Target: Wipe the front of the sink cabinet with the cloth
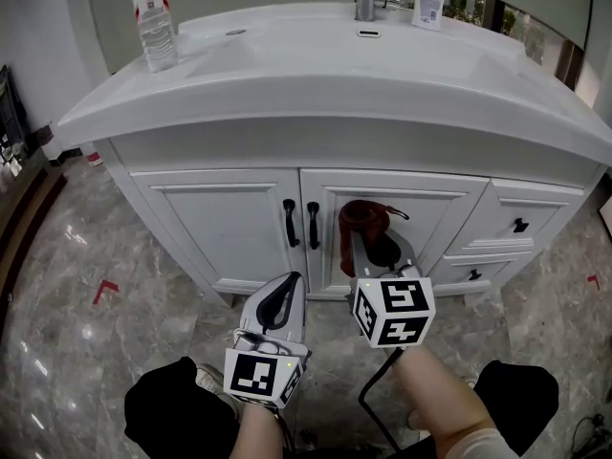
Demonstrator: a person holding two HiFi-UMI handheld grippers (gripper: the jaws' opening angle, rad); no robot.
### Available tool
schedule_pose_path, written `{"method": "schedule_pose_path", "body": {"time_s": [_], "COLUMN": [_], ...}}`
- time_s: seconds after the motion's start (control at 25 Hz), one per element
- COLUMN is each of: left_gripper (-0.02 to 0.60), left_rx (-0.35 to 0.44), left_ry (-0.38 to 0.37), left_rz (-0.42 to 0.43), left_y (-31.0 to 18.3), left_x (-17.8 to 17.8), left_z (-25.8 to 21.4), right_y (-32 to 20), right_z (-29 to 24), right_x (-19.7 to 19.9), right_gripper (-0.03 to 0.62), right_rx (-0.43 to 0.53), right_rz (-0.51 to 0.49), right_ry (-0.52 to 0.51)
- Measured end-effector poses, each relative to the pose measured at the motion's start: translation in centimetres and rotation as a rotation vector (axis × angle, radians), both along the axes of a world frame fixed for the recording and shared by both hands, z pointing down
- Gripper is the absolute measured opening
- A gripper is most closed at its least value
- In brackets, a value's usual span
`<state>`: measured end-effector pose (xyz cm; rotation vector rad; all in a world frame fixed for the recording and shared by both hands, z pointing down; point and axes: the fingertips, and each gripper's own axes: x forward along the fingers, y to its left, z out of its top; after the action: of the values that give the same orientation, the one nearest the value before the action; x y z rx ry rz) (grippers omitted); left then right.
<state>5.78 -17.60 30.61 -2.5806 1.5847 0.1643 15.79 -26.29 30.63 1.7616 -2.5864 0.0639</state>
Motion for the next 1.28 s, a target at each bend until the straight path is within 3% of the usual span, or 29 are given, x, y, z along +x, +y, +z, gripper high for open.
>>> {"method": "schedule_pose_path", "body": {"time_s": [0.48,0.68,0.76,1.16,1.28], "left_gripper": [0.000,0.000,0.000,0.000,0.000], "left_rx": [-0.020,-0.018,-0.020,-0.020,-0.022], "left_ry": [-0.029,-0.026,-0.023,0.003,0.004], "left_rz": [0.099,0.126,0.136,0.119,0.100], "left_y": [-0.4,-0.7,-0.7,-0.8,-0.7], "left_x": [5.6,7.2,7.7,7.8,7.0], "left_z": [2.1,2.4,2.6,1.7,1.9], "right_y": [0.5,0.8,1.0,2.4,3.0], "right_z": [1.1,0.5,0.4,0.8,1.4], "right_x": [8.3,12.9,14.4,19.3,17.6], "right_gripper": [0.087,0.087,0.087,0.086,0.084], "right_rx": [-0.035,0.020,0.014,0.000,-0.008], "right_rz": [0.110,0.212,0.232,0.358,0.326], "right_ry": [-0.010,0.086,0.072,0.041,0.003]}}
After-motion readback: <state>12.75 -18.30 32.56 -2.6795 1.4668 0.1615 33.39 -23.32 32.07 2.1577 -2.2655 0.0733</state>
